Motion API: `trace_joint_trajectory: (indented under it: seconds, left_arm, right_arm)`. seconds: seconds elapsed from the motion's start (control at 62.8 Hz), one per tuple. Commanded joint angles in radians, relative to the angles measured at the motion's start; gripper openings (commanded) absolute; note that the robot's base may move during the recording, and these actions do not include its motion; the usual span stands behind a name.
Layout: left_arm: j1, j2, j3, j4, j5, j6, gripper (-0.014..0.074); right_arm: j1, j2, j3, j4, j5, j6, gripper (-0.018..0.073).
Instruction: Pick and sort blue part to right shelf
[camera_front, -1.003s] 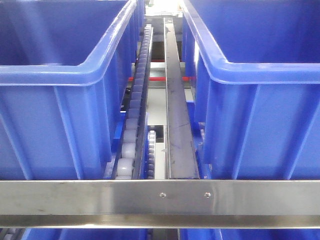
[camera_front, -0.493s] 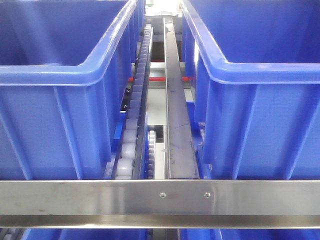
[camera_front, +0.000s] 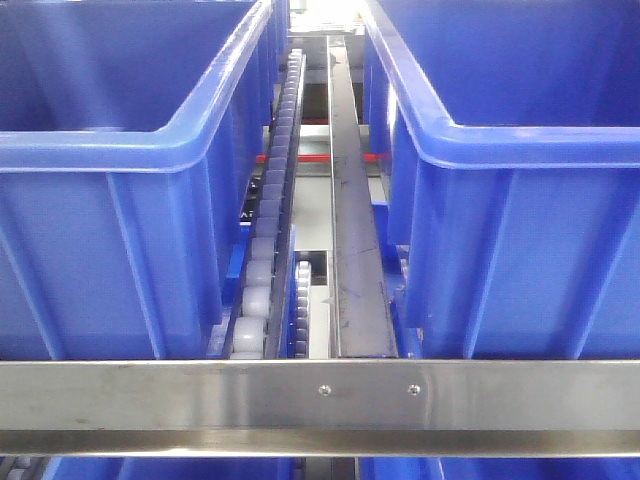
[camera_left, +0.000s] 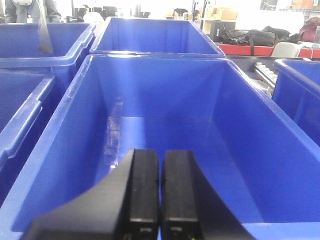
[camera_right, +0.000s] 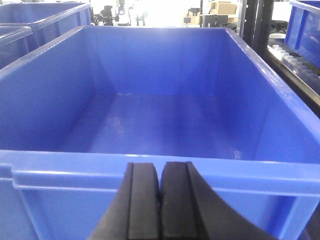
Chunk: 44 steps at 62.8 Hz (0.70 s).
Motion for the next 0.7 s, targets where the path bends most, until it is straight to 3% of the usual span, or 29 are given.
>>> trace_joint_trajectory:
  seconds: [0.0,0.684]
  left_arm:
    - [0.002,0.011,-0.027,-0.003,-0.078,-0.008,0.0125]
    - [0.002,0.011,-0.027,-0.003,-0.078,-0.008,0.0125]
  right_arm:
    - [-0.010,-0.023,-0.021,-0.013,-0.090,-0.008,0.0046]
    - [-0.014,-0.023,-0.021,-0.013,-0.077,-0.008,0.0046]
